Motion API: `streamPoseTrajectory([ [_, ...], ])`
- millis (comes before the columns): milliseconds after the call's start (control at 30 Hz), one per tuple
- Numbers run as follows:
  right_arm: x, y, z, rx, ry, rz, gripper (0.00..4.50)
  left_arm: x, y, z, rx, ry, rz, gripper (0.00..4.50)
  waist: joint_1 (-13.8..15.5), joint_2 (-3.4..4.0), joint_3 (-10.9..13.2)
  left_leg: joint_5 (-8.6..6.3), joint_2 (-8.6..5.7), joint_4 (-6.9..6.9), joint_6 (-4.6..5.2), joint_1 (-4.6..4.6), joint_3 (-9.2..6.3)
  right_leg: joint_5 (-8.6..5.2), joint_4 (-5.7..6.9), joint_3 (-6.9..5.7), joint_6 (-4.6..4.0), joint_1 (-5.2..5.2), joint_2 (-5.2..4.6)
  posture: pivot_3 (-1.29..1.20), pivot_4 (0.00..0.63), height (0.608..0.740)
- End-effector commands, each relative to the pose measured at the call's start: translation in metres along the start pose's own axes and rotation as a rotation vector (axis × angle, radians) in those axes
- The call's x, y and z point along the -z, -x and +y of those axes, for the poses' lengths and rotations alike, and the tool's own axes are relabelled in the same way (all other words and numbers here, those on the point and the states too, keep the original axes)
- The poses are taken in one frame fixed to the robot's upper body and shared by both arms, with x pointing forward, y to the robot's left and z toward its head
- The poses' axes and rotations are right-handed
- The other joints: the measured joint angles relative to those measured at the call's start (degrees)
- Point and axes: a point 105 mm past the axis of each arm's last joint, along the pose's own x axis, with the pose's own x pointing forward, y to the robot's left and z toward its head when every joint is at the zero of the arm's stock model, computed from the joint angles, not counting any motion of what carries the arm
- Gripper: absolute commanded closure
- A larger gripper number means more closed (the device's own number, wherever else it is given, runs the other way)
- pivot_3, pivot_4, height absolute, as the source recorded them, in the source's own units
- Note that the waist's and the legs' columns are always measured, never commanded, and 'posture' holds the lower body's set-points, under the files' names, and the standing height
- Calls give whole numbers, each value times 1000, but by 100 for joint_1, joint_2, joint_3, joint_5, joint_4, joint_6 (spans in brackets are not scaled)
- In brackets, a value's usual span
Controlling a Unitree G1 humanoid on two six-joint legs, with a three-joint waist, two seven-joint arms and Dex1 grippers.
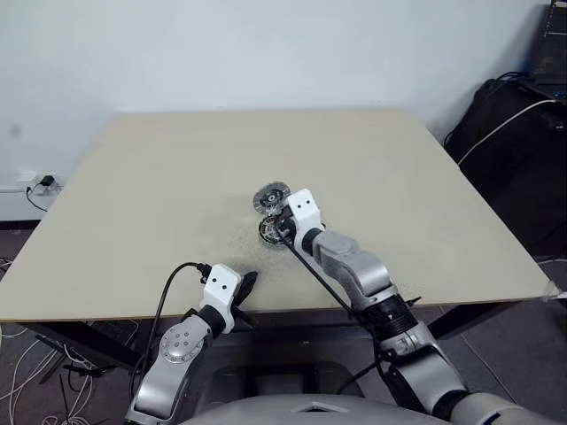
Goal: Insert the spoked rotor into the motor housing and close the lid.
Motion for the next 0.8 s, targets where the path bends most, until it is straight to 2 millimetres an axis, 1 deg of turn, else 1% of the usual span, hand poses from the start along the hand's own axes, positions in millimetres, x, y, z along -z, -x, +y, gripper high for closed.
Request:
streamPoseTrajectory([
  [33,-15,-8,0,2,37,-38,4469,-8,-2,-1,0,-9,-41,4500,-2,-1,-1,0,0,0,-1,0,0,1,0,0,0,0,-1,0,0,740],
  [133,-12,-14,0,-3,45,-15,4469,-8,-1,-1,-7,-6,-44,4500,-10,-1,-1,14,0,-1,-24,-3,1,2,1,1,-3,-1,0,0,0,740],
  [300,1,-23,-5,4,49,48,4469,-8,-1,-1,-15,-1,-46,4500,-17,-2,-1,20,0,-2,-33,-8,5,3,6,2,-5,5,6,0,0,740],
  [433,14,-25,-10,11,52,122,4469,-8,-1,0,-21,1,-47,4500,-23,-1,-2,21,0,-2,-34,-8,9,3,7,3,-4,5,7,0,0,740],
  [500,15,-25,-11,3,62,138,4469,-8,-1,0,-22,2,-47,4500,-22,-10,-8,21,0,-1,-34,-6,12,5,9,5,-5,6,7,0,0,740],
  [600,0,-21,-9,-46,90,77,4469,-8,-2,0,-22,3,-49,4500,-19,-12,-10,22,1,-1,-35,-3,9,5,8,3,-6,2,5,0,0,740],
  [667,-16,-15,-5,-99,146,28,4469,-8,-2,-1,-22,5,-50,4500,-18,-12,-9,22,1,-1,-34,-4,10,6,7,3,-4,1,2,0,0,740],
  [767,-31,-7,-2,-173,232,-3,4469,-8,-3,-1,-18,7,-51,4500,-20,-12,-9,21,0,-1,-31,-7,9,7,6,4,-4,1,0,0,0,740],
  [800,-36,-4,-2,-199,290,-1,4192,-8,-4,-2,-16,8,-52,4500,-22,-12,-9,21,1,-1,-31,-8,9,7,6,4,-4,1,0,0,0,740],
])
